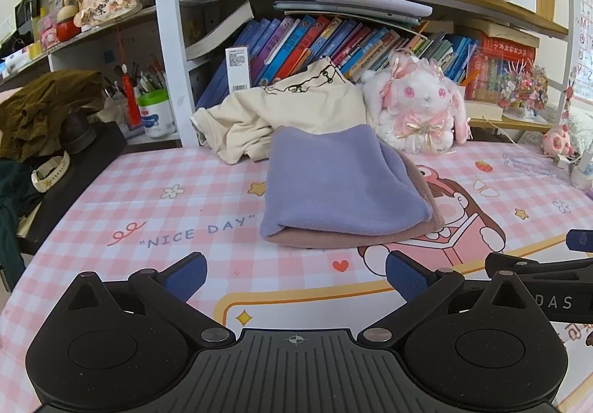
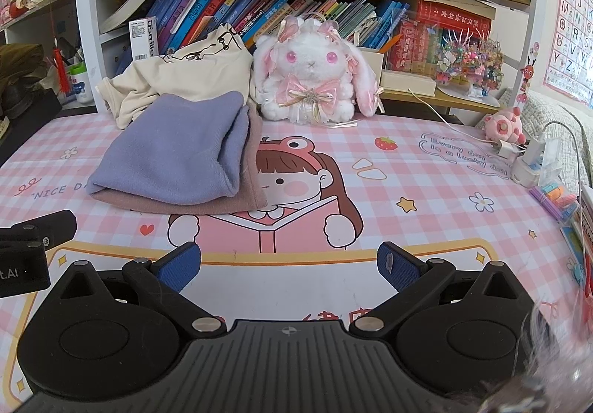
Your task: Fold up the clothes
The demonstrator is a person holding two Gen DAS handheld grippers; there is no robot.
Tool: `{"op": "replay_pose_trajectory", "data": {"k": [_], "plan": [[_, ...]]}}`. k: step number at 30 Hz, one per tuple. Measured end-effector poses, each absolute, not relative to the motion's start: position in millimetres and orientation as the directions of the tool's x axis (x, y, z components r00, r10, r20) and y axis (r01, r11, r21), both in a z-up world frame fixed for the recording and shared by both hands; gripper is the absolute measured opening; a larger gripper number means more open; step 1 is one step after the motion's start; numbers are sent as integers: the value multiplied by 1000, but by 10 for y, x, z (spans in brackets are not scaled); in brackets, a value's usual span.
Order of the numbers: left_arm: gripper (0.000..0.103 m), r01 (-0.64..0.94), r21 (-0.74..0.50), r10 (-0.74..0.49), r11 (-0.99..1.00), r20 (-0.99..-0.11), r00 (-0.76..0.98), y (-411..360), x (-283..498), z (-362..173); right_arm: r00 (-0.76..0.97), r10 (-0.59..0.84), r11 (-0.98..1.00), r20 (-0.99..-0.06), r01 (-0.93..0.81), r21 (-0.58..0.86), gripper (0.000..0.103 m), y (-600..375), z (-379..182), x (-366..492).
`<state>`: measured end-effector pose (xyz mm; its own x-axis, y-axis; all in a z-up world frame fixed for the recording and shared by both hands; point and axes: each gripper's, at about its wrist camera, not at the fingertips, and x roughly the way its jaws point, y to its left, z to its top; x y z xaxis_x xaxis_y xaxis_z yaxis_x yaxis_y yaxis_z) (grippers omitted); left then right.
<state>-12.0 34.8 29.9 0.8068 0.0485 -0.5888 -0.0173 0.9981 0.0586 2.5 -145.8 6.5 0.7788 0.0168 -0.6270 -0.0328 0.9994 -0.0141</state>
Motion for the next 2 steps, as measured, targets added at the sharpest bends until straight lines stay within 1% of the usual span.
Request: {"op": "replay_pose_trajectory", "data": {"k": [2], "plan": [[103,-18,58,48,998,-588,807,346,-122,300,779,17,999,-627,-33,-14,103,-1459,63,18]]}}
